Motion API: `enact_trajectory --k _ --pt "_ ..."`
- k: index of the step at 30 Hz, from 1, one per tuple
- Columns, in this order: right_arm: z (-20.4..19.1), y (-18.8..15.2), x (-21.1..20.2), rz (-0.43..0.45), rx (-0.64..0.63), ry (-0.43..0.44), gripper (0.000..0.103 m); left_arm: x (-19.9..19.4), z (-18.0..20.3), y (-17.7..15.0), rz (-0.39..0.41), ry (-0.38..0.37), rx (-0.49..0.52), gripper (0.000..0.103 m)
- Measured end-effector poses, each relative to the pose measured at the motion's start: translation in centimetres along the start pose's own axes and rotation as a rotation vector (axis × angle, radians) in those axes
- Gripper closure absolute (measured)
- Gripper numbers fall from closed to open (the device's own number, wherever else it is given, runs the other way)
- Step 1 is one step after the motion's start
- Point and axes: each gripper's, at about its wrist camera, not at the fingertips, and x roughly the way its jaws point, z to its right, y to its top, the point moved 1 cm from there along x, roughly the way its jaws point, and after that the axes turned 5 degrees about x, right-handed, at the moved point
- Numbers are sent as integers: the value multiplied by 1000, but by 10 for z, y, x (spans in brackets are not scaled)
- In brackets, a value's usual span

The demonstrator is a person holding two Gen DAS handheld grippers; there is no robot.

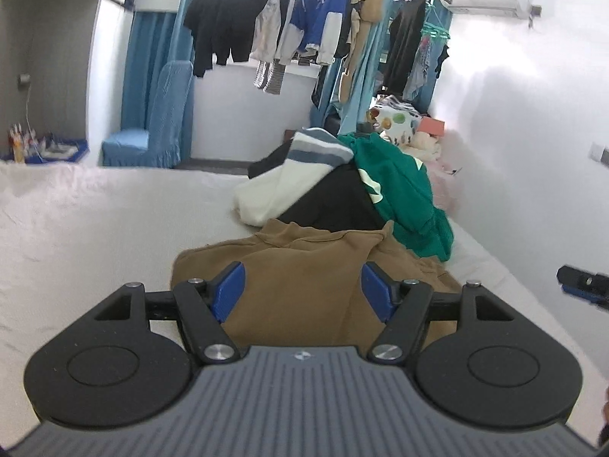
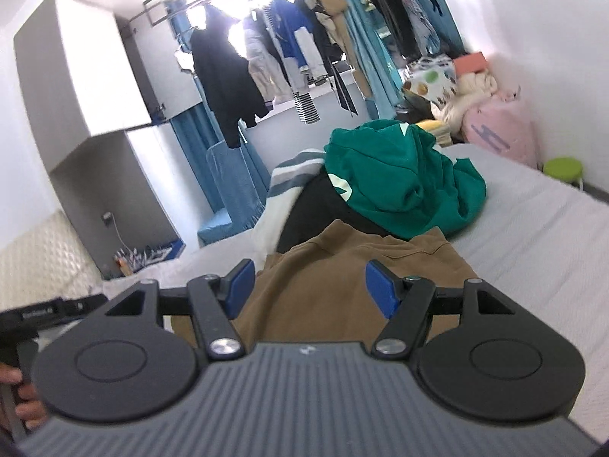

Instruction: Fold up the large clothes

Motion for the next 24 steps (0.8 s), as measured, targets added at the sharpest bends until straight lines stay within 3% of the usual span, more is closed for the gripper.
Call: enact_trajectory --k 11,24 --pt "-33 -34 -18 5 -155 -25 35 -31 37 -26 31 -9 73 30" --pt "-29 -66 -14 -61 -198 -64 35 -41 58 -60 11 -13 63 30"
